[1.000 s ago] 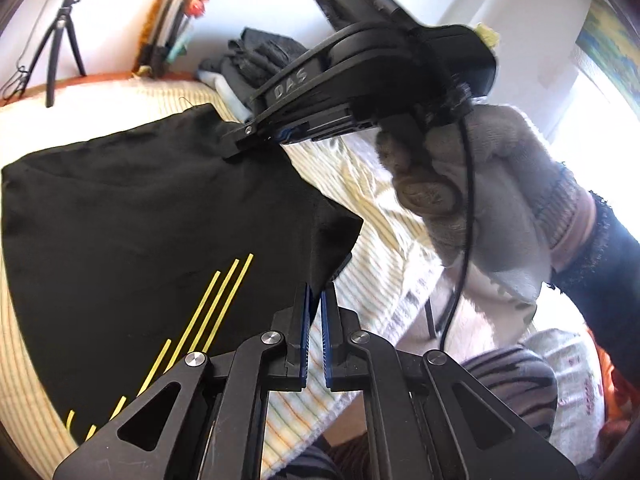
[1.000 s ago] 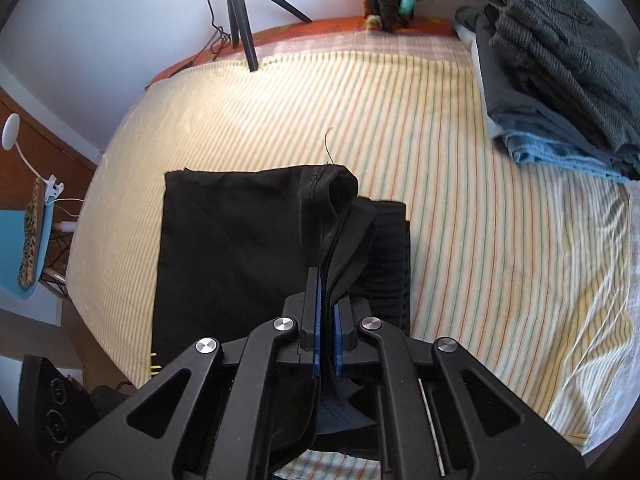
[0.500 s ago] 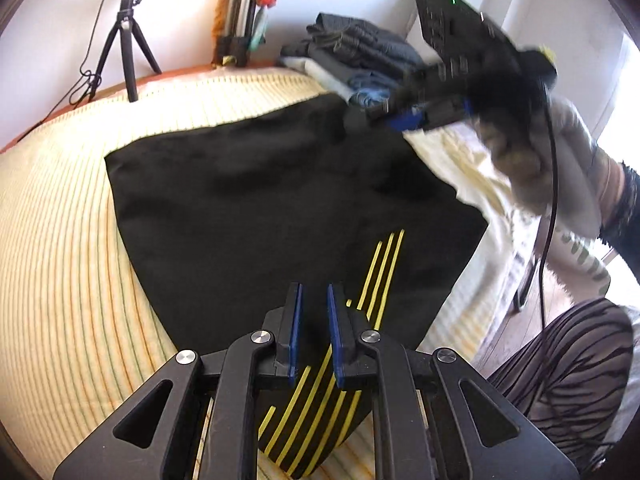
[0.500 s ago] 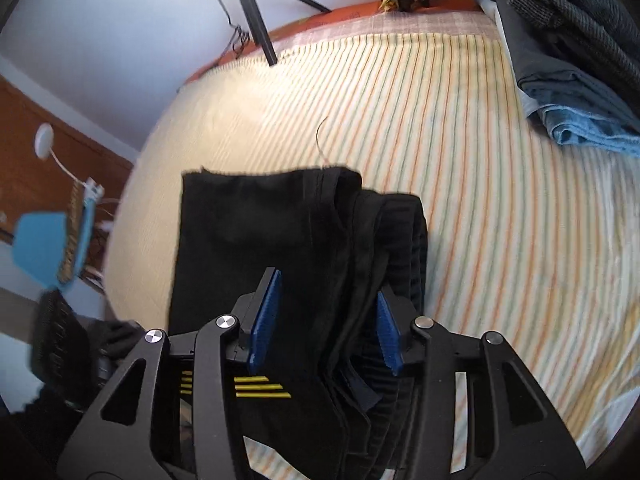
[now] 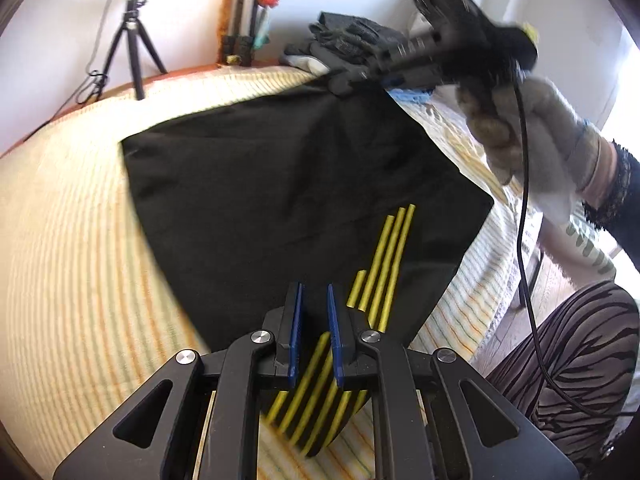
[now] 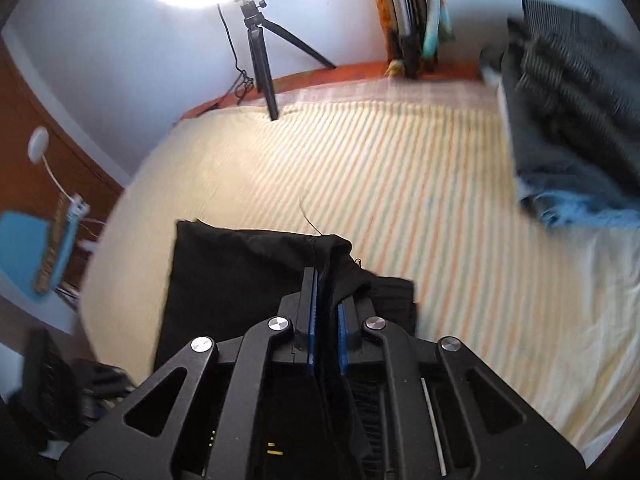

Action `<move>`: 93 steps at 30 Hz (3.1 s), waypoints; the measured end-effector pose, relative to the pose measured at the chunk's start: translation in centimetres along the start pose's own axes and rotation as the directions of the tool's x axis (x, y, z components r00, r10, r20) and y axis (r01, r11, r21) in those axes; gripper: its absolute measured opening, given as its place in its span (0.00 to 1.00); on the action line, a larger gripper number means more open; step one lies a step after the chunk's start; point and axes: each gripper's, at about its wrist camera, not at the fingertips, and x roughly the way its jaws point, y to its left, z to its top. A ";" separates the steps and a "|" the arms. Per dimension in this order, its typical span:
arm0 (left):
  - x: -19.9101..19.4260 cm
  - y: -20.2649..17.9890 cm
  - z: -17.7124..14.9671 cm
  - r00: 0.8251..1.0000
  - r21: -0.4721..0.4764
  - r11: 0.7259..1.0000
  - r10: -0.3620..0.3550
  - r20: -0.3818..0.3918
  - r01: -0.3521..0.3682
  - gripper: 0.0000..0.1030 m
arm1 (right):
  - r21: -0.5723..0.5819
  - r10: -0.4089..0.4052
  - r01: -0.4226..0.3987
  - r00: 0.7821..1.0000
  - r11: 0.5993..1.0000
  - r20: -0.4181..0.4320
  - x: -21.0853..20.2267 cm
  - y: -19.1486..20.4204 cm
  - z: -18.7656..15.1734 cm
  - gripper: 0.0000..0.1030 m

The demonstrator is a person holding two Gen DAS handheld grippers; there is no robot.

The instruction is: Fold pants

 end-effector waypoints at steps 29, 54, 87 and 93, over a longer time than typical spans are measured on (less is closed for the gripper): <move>-0.3 8.7 2.1 0.997 -0.308 0.950 -0.064 -0.042 0.048 0.48 | 0.146 0.268 -0.252 0.958 0.957 -0.102 -3.9 -5.0 -7.0 0.77; 0.5 -4.6 3.6 0.987 0.064 0.985 -0.158 -0.025 0.160 0.47 | 0.170 0.318 -0.302 0.945 0.938 -0.073 -7.8 -4.0 -10.0 0.40; 4.8 -9.6 5.8 0.982 0.180 0.966 -0.190 0.009 0.185 0.04 | 0.243 0.231 -0.197 0.966 0.950 -0.119 -9.6 -4.6 -13.3 0.35; 2.9 -8.1 6.2 0.980 0.162 0.971 -0.189 0.056 0.178 0.04 | 0.195 0.234 -0.201 0.959 0.960 -0.160 -7.7 -2.9 -13.2 0.35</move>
